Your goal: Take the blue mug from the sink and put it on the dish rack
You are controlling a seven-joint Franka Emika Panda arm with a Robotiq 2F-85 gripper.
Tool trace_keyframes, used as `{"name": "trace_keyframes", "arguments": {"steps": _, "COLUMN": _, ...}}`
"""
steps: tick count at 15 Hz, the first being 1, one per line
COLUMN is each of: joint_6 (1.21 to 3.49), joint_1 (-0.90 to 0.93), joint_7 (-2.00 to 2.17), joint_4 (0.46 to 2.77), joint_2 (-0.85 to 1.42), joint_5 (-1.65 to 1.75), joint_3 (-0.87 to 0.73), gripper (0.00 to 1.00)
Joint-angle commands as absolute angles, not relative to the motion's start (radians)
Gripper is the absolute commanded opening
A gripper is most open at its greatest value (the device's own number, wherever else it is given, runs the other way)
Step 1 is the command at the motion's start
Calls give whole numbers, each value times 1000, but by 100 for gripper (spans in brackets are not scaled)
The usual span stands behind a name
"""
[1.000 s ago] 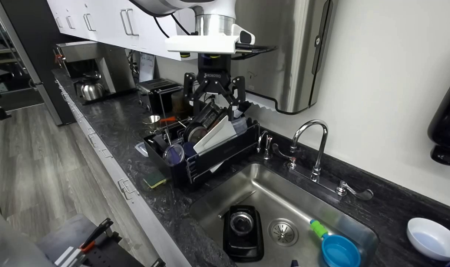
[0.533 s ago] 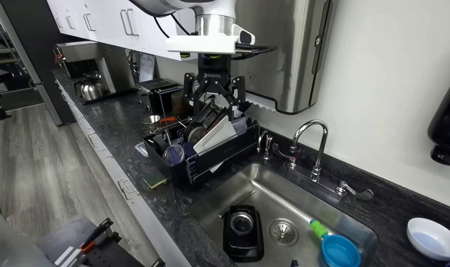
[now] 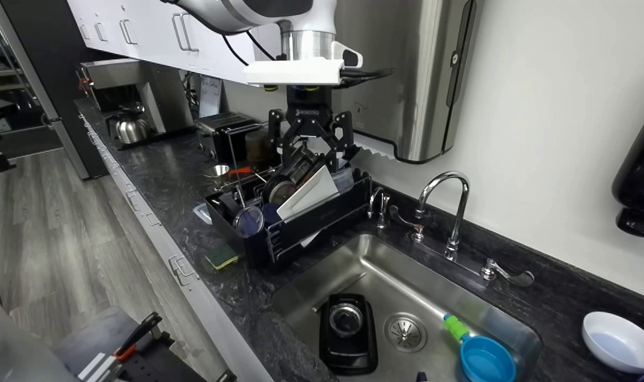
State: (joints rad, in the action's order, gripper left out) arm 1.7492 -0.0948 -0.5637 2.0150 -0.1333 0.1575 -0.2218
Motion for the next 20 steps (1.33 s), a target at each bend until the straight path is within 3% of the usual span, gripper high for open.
{"name": "trace_keyframes", "arguments": {"steps": 1, "joint_6": 1861, "joint_1": -120, "joint_7": -625, "joint_4": 2039, "joint_2": -83, "joint_5": 162, "joint_3": -225, "gripper": 100}}
{"name": "trace_keyframes", "arguments": {"steps": 20, "joint_6": 2479, "joint_1": -419, "joint_7": -1171, "joint_4": 2241, "joint_2": 226, "joint_5": 97, "joint_3": -336, "gripper": 100}}
